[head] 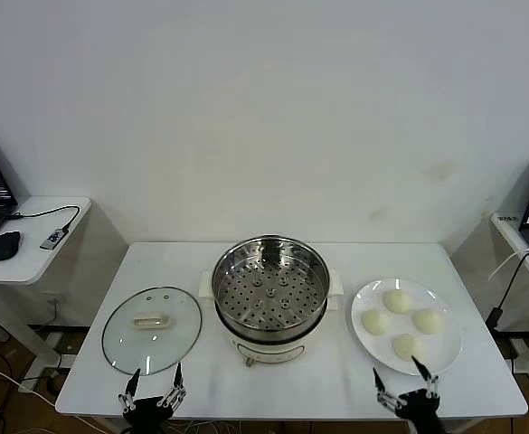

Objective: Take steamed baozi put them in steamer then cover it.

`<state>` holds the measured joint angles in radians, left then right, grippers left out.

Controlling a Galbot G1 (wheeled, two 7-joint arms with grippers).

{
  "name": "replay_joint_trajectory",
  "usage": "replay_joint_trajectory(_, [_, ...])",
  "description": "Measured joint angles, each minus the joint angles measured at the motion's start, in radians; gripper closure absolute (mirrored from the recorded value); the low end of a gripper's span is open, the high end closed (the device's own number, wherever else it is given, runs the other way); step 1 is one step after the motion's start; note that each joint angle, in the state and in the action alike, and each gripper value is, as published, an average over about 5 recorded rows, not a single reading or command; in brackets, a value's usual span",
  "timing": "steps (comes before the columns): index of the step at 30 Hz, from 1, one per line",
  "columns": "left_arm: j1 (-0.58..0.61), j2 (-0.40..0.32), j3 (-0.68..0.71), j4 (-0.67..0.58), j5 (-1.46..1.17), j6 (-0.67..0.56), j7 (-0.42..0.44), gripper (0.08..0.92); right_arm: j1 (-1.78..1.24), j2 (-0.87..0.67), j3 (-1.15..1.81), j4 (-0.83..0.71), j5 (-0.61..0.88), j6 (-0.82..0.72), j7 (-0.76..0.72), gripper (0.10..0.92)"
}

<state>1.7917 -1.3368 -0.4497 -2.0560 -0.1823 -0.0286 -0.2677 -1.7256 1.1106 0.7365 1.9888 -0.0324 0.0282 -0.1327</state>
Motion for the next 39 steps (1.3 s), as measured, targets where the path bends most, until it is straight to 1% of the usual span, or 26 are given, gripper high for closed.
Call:
replay_joint_trajectory(2, [-0.006,0.003,-0.002,0.002,0.008,0.003,0.000,0.177,0.018,-0.025,0.006,-0.006,-0.023,-0.015,-0.014,0.203])
replay_joint_trajectory(8, [-0.040,0.022,-0.016,0.016,0.049,0.022,-0.001,0.177,0.141,-0.193,0.021,-0.052,-0.144,-0.103,-0.134,0.203])
replay_joint_trajectory(15, [-0.060,0.045,-0.021,0.027,0.097,0.045,-0.015,0.177,0.331,-0.405,-0.036,-0.144,-0.216,-0.184,-0.341,0.203])
replay_joint_trajectory(21, [-0.069,0.058,-0.025,0.015,0.121,0.076,-0.021,0.177,0.579,-0.538,-0.216,-0.263,-0.232,-0.213,-0.522,0.203])
replay_joint_trajectory(29, [-0.084,0.069,-0.039,0.012,0.141,0.105,-0.024,0.177,0.988,-0.589,-0.592,-0.458,-0.249,-0.214,-0.723,0.203])
replay_joint_trajectory(35, [-0.087,0.071,-0.054,0.006,0.151,0.113,-0.025,0.177,1.246,-0.563,-0.846,-0.598,-0.266,-0.189,-0.848,0.203])
replay_joint_trajectory(39, [-0.088,0.074,-0.064,0.009,0.154,0.116,-0.025,0.177,1.374,-0.530,-0.977,-0.677,-0.272,-0.171,-0.901,0.203])
